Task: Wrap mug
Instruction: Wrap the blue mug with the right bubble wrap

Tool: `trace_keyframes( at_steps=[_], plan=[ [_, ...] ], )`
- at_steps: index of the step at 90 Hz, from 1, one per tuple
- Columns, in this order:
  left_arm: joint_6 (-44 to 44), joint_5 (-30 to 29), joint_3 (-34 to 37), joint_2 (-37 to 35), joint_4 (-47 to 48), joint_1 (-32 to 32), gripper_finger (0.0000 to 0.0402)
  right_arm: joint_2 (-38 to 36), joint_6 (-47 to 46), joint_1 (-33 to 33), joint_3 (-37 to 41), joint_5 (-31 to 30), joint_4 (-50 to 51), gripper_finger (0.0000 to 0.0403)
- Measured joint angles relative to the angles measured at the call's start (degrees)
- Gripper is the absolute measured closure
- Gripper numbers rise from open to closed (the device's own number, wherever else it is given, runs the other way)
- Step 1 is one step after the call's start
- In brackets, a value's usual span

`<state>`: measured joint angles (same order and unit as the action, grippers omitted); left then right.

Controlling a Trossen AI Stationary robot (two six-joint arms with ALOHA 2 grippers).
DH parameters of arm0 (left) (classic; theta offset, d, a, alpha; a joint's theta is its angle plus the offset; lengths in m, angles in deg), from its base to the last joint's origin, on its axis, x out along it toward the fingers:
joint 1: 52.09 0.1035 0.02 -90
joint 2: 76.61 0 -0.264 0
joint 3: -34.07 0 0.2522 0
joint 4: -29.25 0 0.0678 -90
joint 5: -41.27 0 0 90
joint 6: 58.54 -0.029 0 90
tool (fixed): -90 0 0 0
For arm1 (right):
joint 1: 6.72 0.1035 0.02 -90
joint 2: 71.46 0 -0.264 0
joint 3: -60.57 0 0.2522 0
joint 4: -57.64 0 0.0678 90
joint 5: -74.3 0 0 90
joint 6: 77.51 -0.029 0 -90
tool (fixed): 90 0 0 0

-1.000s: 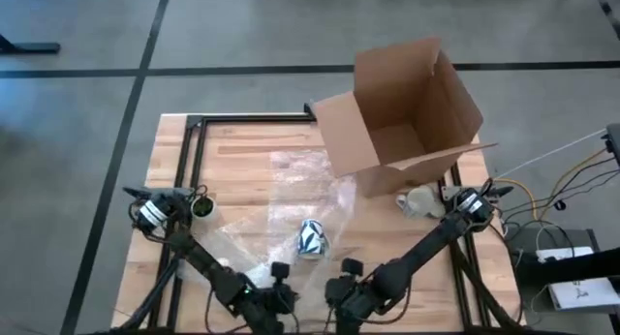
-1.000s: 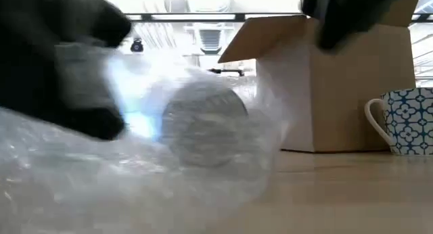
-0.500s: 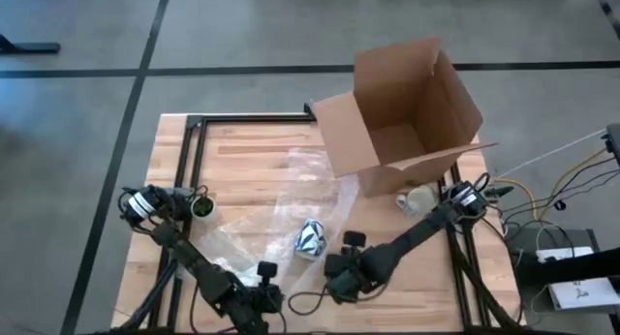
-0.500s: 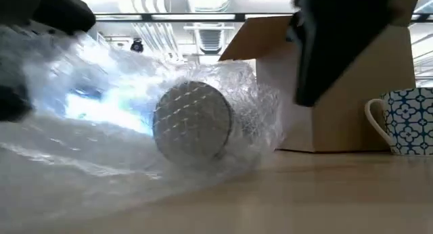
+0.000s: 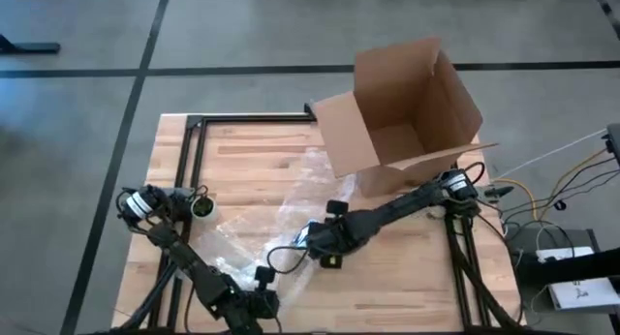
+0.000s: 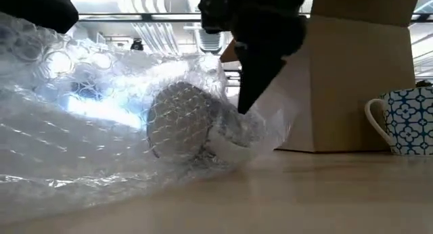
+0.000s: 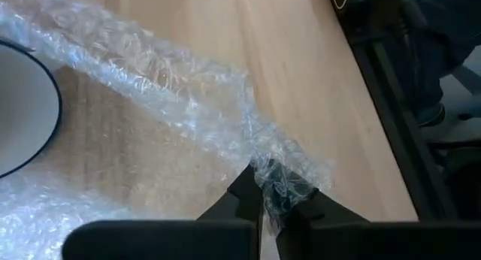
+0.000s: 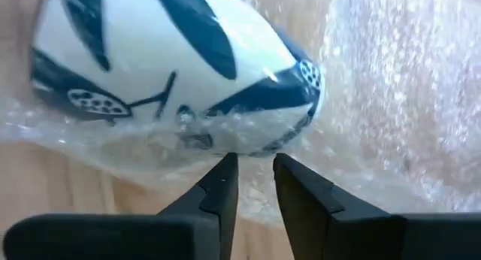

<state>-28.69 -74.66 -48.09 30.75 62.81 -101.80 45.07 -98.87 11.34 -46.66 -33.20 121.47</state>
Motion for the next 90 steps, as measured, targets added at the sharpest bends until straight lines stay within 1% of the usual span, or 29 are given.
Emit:
trace_keyframes(
  at_steps=[18, 29, 39, 52, 59, 71, 85, 90],
  plan=[
    [0.60, 0.02, 0.00, -2.97, 3.79, 0.02, 0.0390, 0.00, 2.44, -0.36, -1.07, 1.48, -3.02, 0.0341],
    [0.37, 0.27, 0.00, -5.11, 4.38, 0.00, 0.0377, 0.00, 4.60, -0.38, -1.07, 2.69, -4.07, 0.0333],
    [0.64, 2.09, 0.00, -7.17, 4.70, -0.09, 0.0361, 0.00, 4.73, -0.57, -1.07, 2.88, -4.59, 0.0319],
    [2.00, 6.01, 0.00, -8.58, 4.65, -0.42, 0.0336, 0.00, 4.66, -1.25, -1.07, 2.53, -4.95, 0.0303],
    [3.31, 6.67, 0.00, -8.74, 4.65, -0.90, 0.0323, 0.00, 4.09, -1.70, -1.07, 2.49, -5.06, 0.0297],
    [5.03, 7.63, 0.09, -8.75, 4.62, -1.99, 0.0302, 0.00, 0.02, -2.98, -1.07, 2.44, -5.12, 0.0293],
    [4.77, 7.43, 0.09, -8.75, 2.67, -3.02, 0.0285, 0.00, -2.54, -4.12, -1.05, 2.25, -5.11, 0.0303],
    [4.25, 6.55, 0.09, -8.75, 2.54, -3.15, 0.0282, 0.00, -3.21, -4.32, -1.05, 2.31, -5.28, 0.0308]
  ],
)
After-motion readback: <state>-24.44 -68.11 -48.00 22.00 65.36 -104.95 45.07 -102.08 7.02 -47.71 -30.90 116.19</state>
